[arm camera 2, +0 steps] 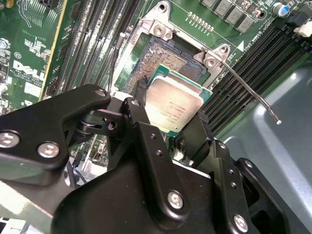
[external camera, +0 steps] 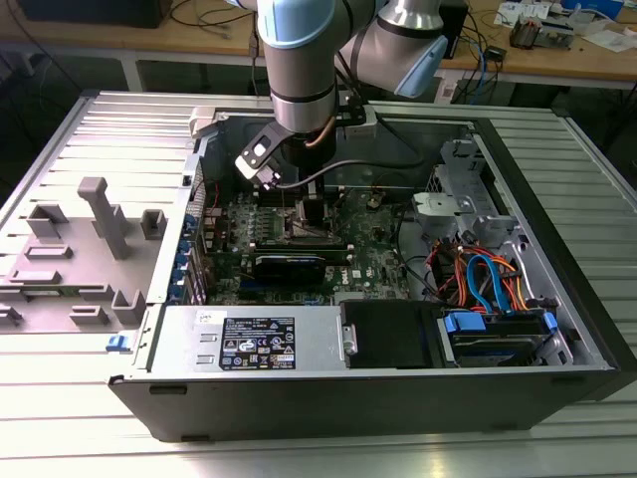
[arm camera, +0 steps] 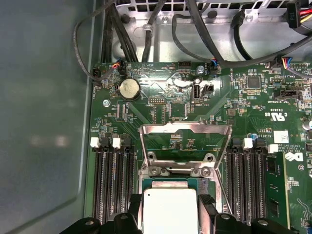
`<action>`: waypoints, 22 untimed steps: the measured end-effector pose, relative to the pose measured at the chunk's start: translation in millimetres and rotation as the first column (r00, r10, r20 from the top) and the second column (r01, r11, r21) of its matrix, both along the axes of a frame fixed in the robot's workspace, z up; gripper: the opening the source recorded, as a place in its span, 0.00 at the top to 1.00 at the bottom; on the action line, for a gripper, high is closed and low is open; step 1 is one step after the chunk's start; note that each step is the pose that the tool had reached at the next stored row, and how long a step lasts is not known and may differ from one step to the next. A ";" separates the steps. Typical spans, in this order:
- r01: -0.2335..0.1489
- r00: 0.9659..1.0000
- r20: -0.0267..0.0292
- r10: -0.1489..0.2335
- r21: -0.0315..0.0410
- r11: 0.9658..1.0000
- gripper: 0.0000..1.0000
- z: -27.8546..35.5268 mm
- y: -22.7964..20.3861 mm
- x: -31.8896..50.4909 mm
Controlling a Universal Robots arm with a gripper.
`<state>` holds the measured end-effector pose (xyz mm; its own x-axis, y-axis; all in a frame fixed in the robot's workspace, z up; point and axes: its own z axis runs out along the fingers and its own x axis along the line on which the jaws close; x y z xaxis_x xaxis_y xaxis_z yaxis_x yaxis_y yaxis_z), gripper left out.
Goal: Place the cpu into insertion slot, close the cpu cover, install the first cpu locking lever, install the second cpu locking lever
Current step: 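Place the cpu into insertion slot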
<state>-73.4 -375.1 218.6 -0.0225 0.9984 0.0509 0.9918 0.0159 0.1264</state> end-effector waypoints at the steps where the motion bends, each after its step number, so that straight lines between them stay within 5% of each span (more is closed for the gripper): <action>1: 0.000 1.000 0.000 0.000 0.001 1.000 0.46 0.0 0.0 0.0; 22: 0.000 1.000 0.000 0.000 0.013 1.000 0.46 -0.1 0.0 0.0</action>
